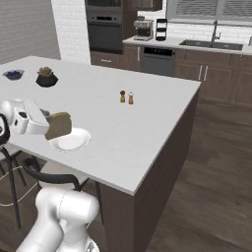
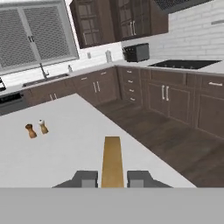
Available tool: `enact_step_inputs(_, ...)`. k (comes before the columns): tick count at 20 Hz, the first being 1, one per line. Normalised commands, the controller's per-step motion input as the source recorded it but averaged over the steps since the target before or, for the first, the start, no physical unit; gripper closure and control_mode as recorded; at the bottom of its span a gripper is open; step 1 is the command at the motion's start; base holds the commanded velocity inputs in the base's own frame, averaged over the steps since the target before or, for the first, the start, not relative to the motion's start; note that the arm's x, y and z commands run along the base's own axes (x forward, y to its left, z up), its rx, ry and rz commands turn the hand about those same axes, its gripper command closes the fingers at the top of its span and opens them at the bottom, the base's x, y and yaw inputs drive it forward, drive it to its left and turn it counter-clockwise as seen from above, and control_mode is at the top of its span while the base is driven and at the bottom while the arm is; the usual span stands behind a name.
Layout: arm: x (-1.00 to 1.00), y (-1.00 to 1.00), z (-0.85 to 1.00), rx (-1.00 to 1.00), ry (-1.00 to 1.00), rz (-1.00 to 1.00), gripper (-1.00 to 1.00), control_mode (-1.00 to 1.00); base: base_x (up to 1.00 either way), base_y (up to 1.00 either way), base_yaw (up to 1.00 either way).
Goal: Start the toaster. Once the lever pops up, take the bread to the plate on the dining counter.
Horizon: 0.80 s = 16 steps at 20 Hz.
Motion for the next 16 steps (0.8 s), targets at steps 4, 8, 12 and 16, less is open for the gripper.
enact_step_inputs(4, 0.64, 0.01, 0.0, 0.0, 0.19, -0.1, 1.0, -1.0, 0.0, 0.0, 0.0)
enact_step_inputs(8, 0.7, 0.06, -0.15, -0.03, 0.19, -0.05, 1.0, -1.0, 0.0, 0.0, 0.0)
enact_step_inputs(12, 0.71, 0.29, -0.43, -0.1, 0.25, -0.04, 1.0, -1.0, 0.0, 0.0, 0.0)
enact_step_inputs(16, 0.68, 0.45, -0.39, -0.02, 0.24, 0.0, 1.0, -1.0, 0.0, 0.0, 0.0)
